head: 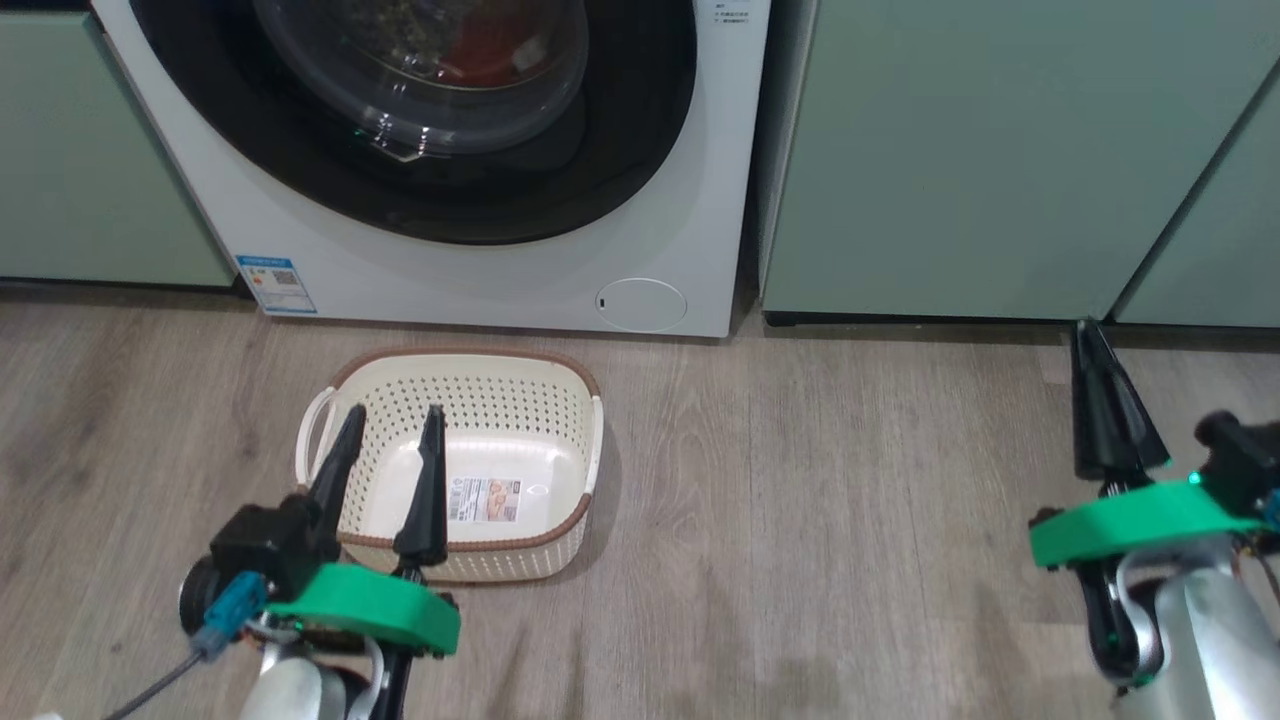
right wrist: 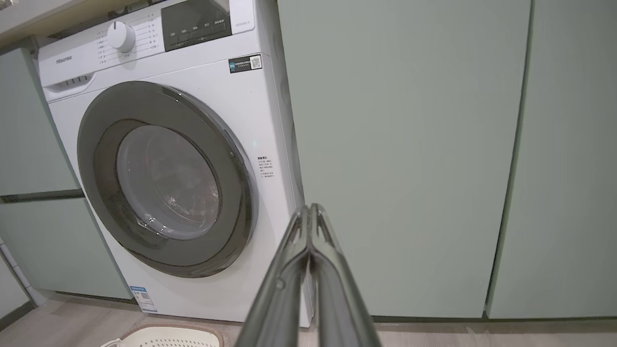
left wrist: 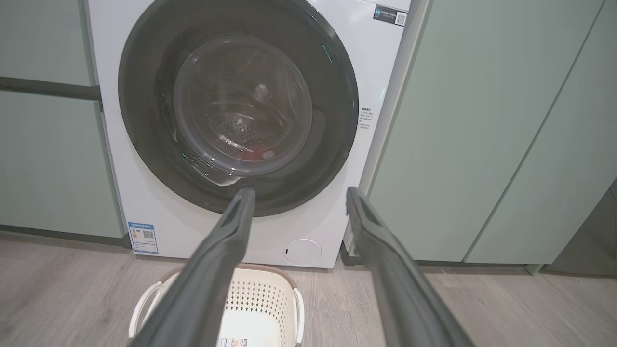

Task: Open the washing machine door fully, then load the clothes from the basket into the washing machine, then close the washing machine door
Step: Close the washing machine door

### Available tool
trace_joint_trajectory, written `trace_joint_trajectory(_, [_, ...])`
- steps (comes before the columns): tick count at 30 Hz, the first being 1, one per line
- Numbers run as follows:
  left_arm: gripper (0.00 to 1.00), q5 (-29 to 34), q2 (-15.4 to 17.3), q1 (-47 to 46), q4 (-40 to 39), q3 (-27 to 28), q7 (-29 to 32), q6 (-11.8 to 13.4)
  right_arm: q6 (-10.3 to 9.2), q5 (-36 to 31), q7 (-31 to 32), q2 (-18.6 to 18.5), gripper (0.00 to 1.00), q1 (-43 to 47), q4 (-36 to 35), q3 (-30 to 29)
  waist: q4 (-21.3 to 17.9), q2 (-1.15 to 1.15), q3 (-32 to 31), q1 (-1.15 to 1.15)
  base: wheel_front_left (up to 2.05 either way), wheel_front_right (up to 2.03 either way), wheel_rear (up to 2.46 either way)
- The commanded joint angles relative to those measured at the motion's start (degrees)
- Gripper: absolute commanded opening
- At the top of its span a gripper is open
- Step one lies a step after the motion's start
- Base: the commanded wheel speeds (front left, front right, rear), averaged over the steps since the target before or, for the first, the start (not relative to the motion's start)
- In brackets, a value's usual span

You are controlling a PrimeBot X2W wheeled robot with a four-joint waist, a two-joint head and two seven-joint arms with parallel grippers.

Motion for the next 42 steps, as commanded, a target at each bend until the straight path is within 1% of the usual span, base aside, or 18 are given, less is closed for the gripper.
trace_joint_trajectory(1, [1.00,0.2,0.5,-1.4,-1.4,1.9,-0.6,0.3,-0.01,-0.5,-0.1,0.5,0.00,-0.7,-2.5,0.2,-0.2,0.00,-0.2,0.00,0.00,0.00,0.00])
trace_joint_trajectory(9, [1.00,-0.3,0.5,0.7,0.8,0.9,-0.6,0.1,-0.01,-0.5,-0.1,3.5,0.00,5.4,-3.4,-2.9,-0.3,0.00,-1.4,0.00,0.00,0.00,0.00])
trace_joint_trajectory(14, [1.00,-0.8,0.5,1.4,2.0,0.4,-0.6,-0.3,-0.01,-0.9,-0.1,4.1,0.00,8.2,-3.5,-4.0,0.0,0.00,-1.8,0.00,0.00,0.00,0.00])
trace_joint_trajectory(17, [1.00,-0.7,0.5,1.6,2.4,0.2,-0.6,-0.4,-0.01,-2.1,-0.1,4.3,0.00,9.1,-3.1,-3.4,-0.2,0.00,-1.9,0.00,0.00,0.00,0.00])
trace_joint_trajectory(19, [1.00,0.3,0.5,1.6,2.3,0.0,-0.6,-0.5,-0.01,-1.8,-0.1,4.3,0.00,9.1,-2.8,-3.5,-0.2,0.00,-1.9,0.00,0.00,0.00,0.00])
trace_joint_trajectory(20, [1.00,0.4,0.5,1.6,2.2,-0.1,-0.6,-0.5,-0.01,-1.8,-0.1,4.4,0.22,9.1,-2.8,-3.7,-0.2,0.00,-2.0,0.00,0.00,0.00,0.00])
trace_joint_trajectory(21, [1.00,0.6,0.5,1.7,2.2,-0.1,-0.6,-0.4,-0.01,-1.7,-0.1,4.4,0.70,9.0,-3.0,-3.9,-0.3,0.00,-2.0,0.00,0.00,0.00,0.00])
trace_joint_trajectory(22, [1.00,0.7,0.5,1.7,2.1,-0.1,-0.6,-0.3,-0.01,-1.5,-0.1,4.4,1.00,9.1,-2.8,-3.8,-0.3,0.00,-2.1,0.00,0.00,0.00,0.00])
trace_joint_trajectory(25, [1.00,1.2,0.5,1.9,2.1,-0.3,-0.6,0.1,-0.01,-1.2,-0.1,4.4,1.00,9.1,-2.2,-2.7,-0.3,0.00,-2.3,0.00,0.00,0.00,0.00])
trace_joint_trajectory(33, [1.00,0.4,0.5,1.7,1.0,0.3,-0.6,1.1,-0.01,-1.8,-0.1,4.5,1.00,8.9,-2.0,-2.4,-0.2,0.00,-2.1,0.00,0.00,0.00,0.00])
trace_joint_trajectory(42, [1.00,1.3,0.5,1.9,-0.1,0.0,-0.6,0.2,-0.01,-1.8,-0.1,4.1,1.00,8.7,-1.9,-2.0,-0.1,0.00,-2.1,0.00,0.00,0.00,0.00])
